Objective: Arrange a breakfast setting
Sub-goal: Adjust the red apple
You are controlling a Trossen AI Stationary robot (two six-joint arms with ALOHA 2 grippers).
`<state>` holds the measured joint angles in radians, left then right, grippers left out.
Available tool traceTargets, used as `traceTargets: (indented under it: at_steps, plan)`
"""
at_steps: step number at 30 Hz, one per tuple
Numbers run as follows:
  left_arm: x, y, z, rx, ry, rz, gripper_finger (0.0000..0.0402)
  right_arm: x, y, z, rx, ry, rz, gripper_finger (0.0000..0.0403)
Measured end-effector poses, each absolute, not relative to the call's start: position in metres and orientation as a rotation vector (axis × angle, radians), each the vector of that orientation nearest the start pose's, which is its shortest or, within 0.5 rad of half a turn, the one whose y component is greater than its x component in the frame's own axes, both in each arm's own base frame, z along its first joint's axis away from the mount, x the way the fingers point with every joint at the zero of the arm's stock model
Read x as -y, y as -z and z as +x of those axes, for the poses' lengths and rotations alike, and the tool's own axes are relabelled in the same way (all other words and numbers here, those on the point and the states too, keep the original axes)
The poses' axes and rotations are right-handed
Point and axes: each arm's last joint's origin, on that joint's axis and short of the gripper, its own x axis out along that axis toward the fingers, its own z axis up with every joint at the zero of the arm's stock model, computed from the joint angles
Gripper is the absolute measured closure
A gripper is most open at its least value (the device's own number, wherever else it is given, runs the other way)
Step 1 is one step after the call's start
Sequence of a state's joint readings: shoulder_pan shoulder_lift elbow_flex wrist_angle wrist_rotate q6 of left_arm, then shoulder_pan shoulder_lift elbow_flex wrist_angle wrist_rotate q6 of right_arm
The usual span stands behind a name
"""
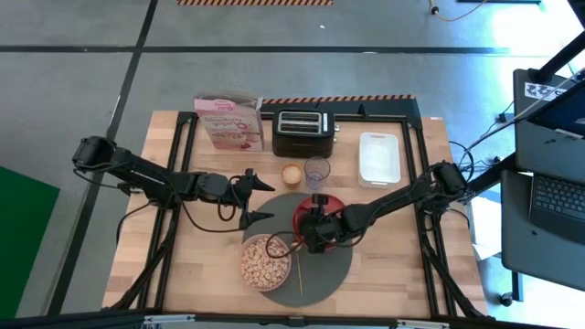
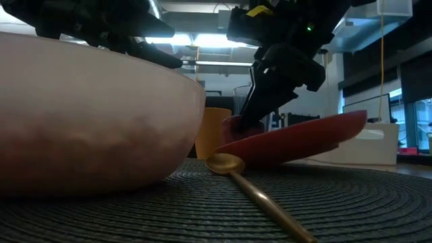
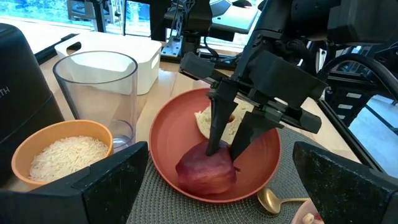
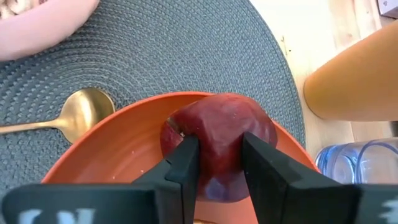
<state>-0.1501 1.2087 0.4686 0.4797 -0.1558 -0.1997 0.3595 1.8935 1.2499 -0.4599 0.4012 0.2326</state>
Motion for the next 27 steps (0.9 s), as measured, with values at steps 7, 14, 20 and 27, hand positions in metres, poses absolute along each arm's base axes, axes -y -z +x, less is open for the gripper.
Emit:
traceTargets:
  at_steps: [7,14,20,27]
  plan:
    - [0.032,-0.205,0.239,-0.256,-0.031,-0.16,0.0005,-0.121,-0.175,0.355,-1.001,0.186,-0.174,0.0296]
    - [0.032,-0.205,0.239,-0.253,-0.03,-0.16,0.0005,-0.12,-0.184,0.349,-1.012,0.21,-0.14,0.0298]
    - [0.032,-0.205,0.239,-0.252,-0.03,-0.16,0.0005,-0.125,-0.19,0.341,-1.019,0.229,-0.116,0.0298]
    - [0.032,-0.205,0.239,-0.251,-0.03,-0.162,0.0005,-0.132,-0.197,0.335,-0.996,0.242,-0.067,0.0298]
